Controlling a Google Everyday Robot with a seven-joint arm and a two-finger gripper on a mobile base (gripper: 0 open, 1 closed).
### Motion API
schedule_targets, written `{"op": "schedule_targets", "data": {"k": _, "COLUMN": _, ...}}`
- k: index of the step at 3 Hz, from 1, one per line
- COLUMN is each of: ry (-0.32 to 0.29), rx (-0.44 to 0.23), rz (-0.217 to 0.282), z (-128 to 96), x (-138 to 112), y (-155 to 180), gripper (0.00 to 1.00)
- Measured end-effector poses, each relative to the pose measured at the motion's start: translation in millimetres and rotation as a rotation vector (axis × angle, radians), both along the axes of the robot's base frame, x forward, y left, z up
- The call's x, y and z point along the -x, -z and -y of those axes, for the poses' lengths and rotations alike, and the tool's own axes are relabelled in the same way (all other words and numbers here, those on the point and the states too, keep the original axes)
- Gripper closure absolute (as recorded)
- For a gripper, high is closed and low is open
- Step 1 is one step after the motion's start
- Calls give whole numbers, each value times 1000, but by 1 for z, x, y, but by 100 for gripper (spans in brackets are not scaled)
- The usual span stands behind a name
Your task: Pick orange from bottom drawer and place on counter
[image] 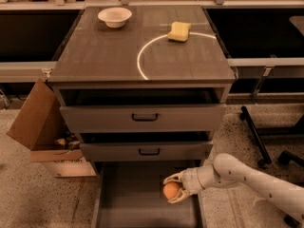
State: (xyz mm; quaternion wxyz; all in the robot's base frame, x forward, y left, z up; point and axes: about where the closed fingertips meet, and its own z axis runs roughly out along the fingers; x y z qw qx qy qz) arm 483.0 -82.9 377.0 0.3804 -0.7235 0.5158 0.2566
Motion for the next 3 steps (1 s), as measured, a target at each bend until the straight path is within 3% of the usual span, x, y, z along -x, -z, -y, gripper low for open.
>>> {"op": "schedule_targets", "data": {"k": 2, "ry": -17, "rx": 80, "rz": 45, "z": -17, "x": 18, "y": -96, "gripper": 100}}
{"op": "schedule_targets", "data": {"k": 3, "ry": -40, "rx": 29, "rz": 62, "z": -14, "x": 21, "y": -134, "gripper": 100}}
